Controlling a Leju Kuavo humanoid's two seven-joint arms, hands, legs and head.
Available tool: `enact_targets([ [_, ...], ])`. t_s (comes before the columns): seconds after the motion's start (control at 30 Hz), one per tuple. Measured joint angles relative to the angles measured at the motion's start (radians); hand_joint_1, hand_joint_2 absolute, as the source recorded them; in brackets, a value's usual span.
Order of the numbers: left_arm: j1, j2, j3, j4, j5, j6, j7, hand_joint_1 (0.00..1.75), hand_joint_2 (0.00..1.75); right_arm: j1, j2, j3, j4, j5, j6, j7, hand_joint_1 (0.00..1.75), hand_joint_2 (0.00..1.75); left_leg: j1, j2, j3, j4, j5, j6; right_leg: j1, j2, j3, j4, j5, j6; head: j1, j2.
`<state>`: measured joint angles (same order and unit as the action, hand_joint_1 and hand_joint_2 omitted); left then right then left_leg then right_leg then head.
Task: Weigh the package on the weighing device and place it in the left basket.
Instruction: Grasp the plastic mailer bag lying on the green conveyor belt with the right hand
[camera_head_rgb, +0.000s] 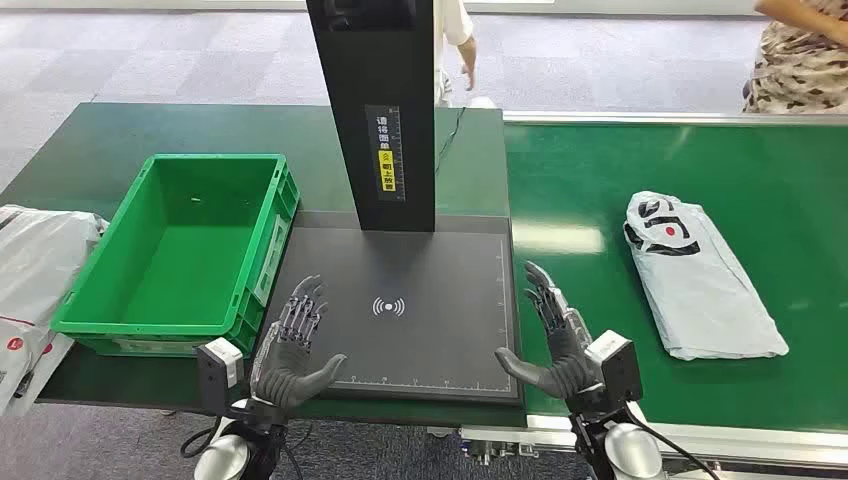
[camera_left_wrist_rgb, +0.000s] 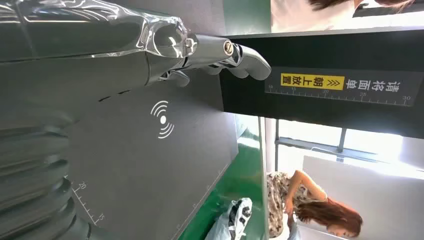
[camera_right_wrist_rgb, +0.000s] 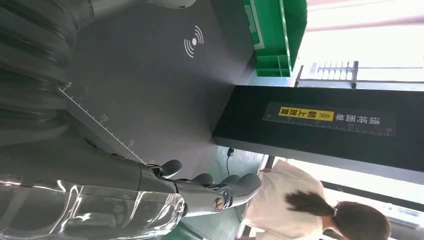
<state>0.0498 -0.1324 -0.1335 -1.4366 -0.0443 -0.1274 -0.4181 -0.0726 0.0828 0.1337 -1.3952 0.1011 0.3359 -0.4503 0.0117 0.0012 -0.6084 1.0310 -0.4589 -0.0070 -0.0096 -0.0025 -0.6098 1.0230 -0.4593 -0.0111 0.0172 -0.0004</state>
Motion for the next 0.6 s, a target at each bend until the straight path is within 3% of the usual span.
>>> enact_targets([
  [0.33, 0.001, 0.000, 0.001, 0.000, -0.007, -0.010, -0.007, 0.00, 1.75, -0.045, -0.016, -0.023, -0.016, 0.060, -0.032, 0.001, 0.00, 1.75, 0.000, 0.000, 0.000, 0.000, 0.000, 0.000, 0.000, 0.000, 0.000, 0.000, 0.000, 0.000, 0.000, 0.000],
  [0.6, 0.001, 0.000, 0.001, -0.002, -0.025, -0.030, -0.011, 0.00, 1.75, -0.205, -0.067, -0.106, 0.071, 0.104, -0.126, -0.037, 0.00, 1.75, 0.000, 0.000, 0.000, 0.000, 0.001, 0.000, 0.000, 0.000, 0.000, 0.000, 0.001, 0.000, 0.000, 0.000],
])
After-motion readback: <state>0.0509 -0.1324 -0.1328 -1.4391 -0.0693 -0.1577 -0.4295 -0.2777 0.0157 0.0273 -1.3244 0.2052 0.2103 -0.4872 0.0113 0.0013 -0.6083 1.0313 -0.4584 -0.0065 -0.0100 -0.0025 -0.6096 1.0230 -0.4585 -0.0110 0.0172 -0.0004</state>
